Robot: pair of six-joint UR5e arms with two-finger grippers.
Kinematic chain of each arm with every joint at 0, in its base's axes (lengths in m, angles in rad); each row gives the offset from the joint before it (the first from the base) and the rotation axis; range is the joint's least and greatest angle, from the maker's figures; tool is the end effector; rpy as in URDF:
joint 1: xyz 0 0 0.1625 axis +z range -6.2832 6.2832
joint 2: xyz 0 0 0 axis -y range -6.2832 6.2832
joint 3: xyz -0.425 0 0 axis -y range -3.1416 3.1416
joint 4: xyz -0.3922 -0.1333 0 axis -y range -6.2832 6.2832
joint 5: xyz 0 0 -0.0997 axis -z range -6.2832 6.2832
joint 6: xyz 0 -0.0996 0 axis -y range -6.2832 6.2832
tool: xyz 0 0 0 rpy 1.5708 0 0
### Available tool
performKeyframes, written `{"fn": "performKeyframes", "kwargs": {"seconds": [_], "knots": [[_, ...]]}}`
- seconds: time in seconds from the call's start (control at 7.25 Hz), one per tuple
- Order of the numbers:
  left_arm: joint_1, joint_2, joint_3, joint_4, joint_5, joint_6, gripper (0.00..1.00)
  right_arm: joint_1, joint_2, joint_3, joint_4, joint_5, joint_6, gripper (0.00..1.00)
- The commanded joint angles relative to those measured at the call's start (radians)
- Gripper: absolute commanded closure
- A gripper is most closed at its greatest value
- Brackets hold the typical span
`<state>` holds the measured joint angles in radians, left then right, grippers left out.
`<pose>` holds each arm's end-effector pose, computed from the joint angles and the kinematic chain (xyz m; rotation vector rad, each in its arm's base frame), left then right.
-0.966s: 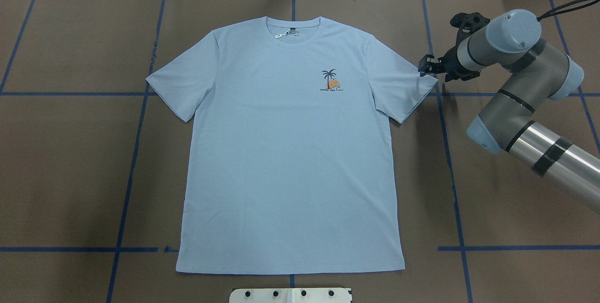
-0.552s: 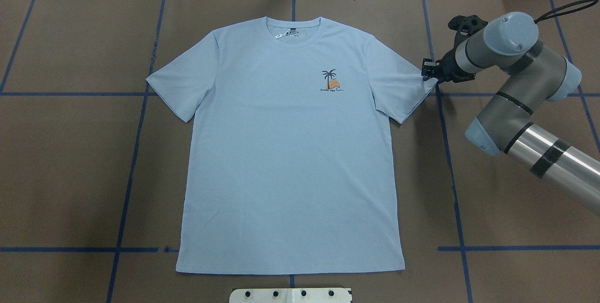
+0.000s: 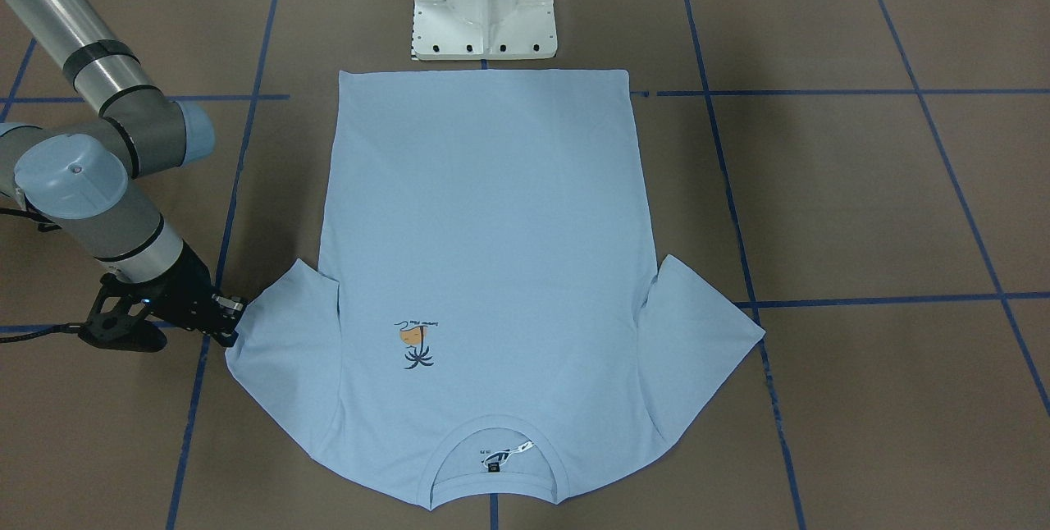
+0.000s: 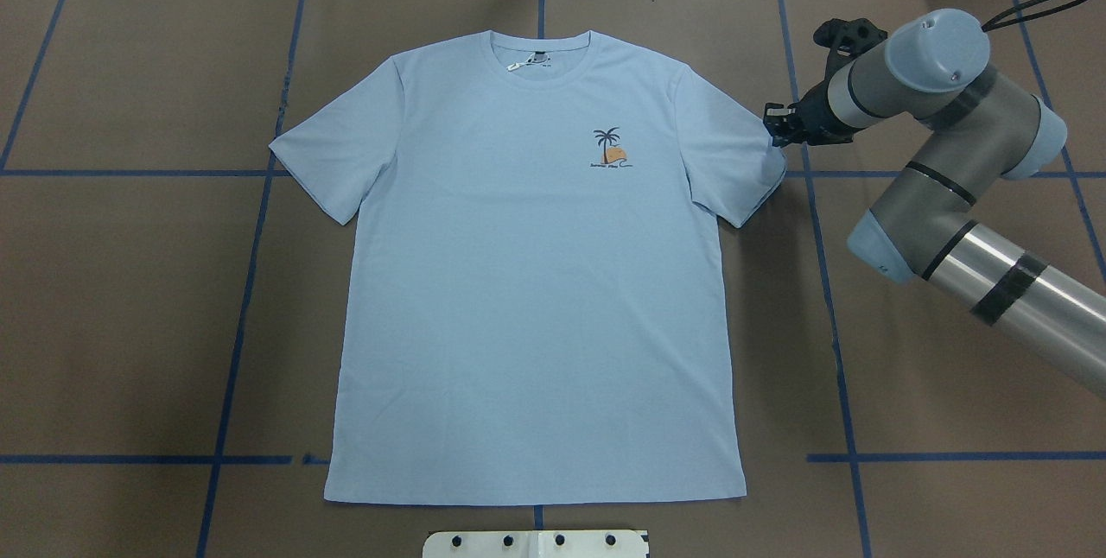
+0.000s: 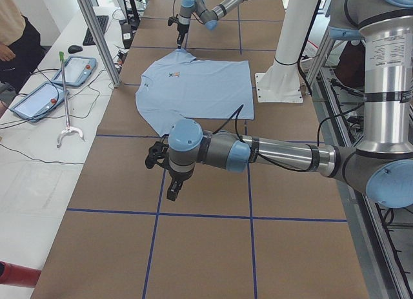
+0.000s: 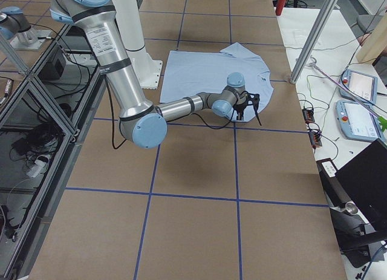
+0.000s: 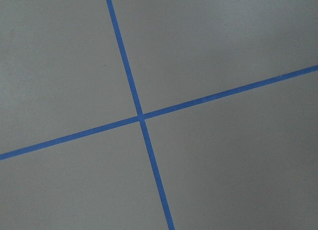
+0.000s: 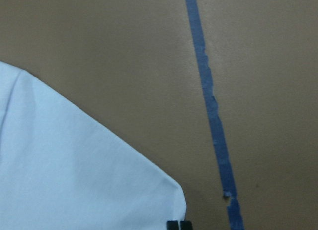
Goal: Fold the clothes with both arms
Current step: 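Move the right gripper toward the sleeve nearest it on the shirt, then grasp the sleeve with the right gripper and fold it inward onto the shirt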
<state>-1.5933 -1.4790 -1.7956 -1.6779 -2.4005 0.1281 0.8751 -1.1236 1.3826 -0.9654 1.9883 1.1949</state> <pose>-0.0702 -0.4611 0.5753 0.2880 0.8073 0.1987 -0.3753 -0.5945 0.4285 0.1819 -0.9212 0.2818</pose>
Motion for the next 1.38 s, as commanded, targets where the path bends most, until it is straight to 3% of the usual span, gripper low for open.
{"fn": "performKeyframes", "kwargs": {"seconds": [0.0,0.28,0.69,0.83,1.24], "knots": [[0.0,0.0,-0.007,0.001,0.0,-0.002,0.0,-0.037,0.146,-0.016,-0.068,-0.008,0.134,1.0],[0.0,0.016,-0.011,0.0,0.0,-0.001,0.0,-0.077,0.302,-0.184,-0.065,-0.089,0.138,1.0],[0.0,0.017,-0.021,0.003,-0.017,-0.004,0.0,-0.152,0.355,-0.215,-0.064,-0.187,0.138,1.0],[0.0,0.017,-0.018,0.003,-0.017,-0.004,0.0,-0.174,0.36,-0.218,-0.062,-0.231,0.137,0.01],[0.006,0.0,0.002,-0.112,-0.017,-0.01,0.0,-0.185,0.377,-0.17,-0.065,-0.244,0.144,0.0]]}}
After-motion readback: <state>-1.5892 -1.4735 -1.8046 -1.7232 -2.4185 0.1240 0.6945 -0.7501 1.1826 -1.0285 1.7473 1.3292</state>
